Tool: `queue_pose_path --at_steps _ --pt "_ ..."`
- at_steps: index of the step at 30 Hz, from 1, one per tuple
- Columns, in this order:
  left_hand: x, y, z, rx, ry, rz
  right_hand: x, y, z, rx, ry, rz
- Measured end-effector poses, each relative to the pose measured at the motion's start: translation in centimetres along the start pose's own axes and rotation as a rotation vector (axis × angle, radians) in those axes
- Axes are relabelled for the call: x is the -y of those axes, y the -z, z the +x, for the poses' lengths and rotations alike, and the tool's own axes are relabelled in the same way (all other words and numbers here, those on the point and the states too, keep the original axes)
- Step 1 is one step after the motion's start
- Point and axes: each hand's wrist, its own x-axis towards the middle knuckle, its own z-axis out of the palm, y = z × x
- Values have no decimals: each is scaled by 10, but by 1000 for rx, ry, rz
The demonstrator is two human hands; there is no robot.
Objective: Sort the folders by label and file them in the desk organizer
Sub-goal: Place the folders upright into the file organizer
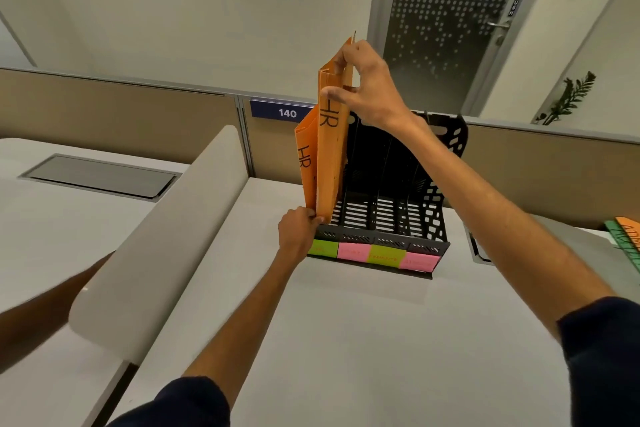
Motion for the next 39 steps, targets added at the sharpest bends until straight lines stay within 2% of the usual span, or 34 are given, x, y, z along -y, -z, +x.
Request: queue_pose_path --at_steps 9,13,15,22,24,30,34,39 --pt "2 -2 -2 -102 84 -154 -13 -30 -29 -23 -51 48" --pt "4 -2 -8 -133 60 -257 -28 -52 -55 116 -137 58" --pt "4 -2 -9 -159 63 -285 -33 -61 -62 124 -156 85" --pt "3 -3 -15 -166 65 -251 -28 -66 -65 116 -118 116" --pt "1 -1 -18 -185 62 -234 -28 -65 -72 113 -125 212" --pt "-14 1 -46 -272 -15 -197 -33 -50 -101 20 -309 388" --pt "-32 1 -67 -267 -78 -203 -41 -33 -137 59 -407 345" --pt "-60 -9 -99 -240 -133 -176 -52 1 -196 18 -473 180"
